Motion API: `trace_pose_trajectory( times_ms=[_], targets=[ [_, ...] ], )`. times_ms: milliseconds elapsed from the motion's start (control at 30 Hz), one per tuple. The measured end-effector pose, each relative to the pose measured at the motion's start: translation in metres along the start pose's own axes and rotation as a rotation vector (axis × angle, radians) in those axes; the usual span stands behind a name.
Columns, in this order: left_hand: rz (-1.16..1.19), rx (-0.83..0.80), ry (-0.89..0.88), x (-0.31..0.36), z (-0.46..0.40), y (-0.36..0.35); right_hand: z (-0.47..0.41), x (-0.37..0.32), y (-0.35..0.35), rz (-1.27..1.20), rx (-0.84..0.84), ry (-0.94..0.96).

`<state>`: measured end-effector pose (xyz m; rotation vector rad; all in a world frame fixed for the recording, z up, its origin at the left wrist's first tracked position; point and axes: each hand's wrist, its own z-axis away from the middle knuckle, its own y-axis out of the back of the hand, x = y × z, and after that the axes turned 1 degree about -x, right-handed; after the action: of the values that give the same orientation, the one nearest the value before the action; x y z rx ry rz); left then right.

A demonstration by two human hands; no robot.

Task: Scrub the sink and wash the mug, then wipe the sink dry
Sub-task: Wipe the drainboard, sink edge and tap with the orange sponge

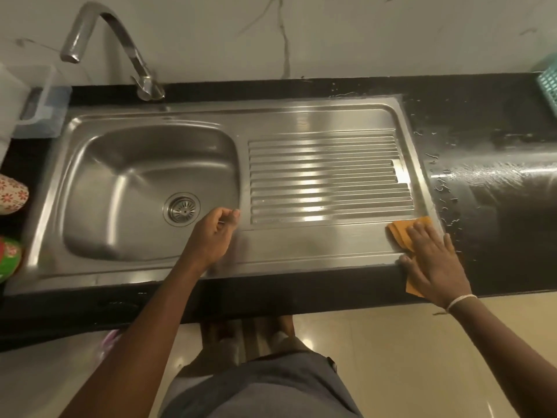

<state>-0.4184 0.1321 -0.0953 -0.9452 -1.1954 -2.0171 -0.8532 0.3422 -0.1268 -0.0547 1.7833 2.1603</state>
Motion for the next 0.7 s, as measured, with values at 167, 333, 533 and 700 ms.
trace_pose_trajectory(
  times_ms=[167, 333, 533, 700],
  targets=[
    [-0.002, 0.028, 0.004, -0.012, 0.000, 0.027, 0.004, -0.105, -0.046, -0.017, 0.029, -0.030],
    [-0.033, 0.064, 0.018, -0.043, 0.004, 0.072, -0.005, -0.259, -0.090, -0.073, 0.059, -0.031],
    [-0.050, 0.118, 0.022, -0.091, 0.021, 0.151, -0.017, -0.421, -0.128, -0.161, 0.052, 0.035],
    [-0.134, 0.262, -0.109, -0.109, 0.041, 0.236, -0.018, -0.546, -0.158, -0.239, -0.005, 0.143]
  ],
)
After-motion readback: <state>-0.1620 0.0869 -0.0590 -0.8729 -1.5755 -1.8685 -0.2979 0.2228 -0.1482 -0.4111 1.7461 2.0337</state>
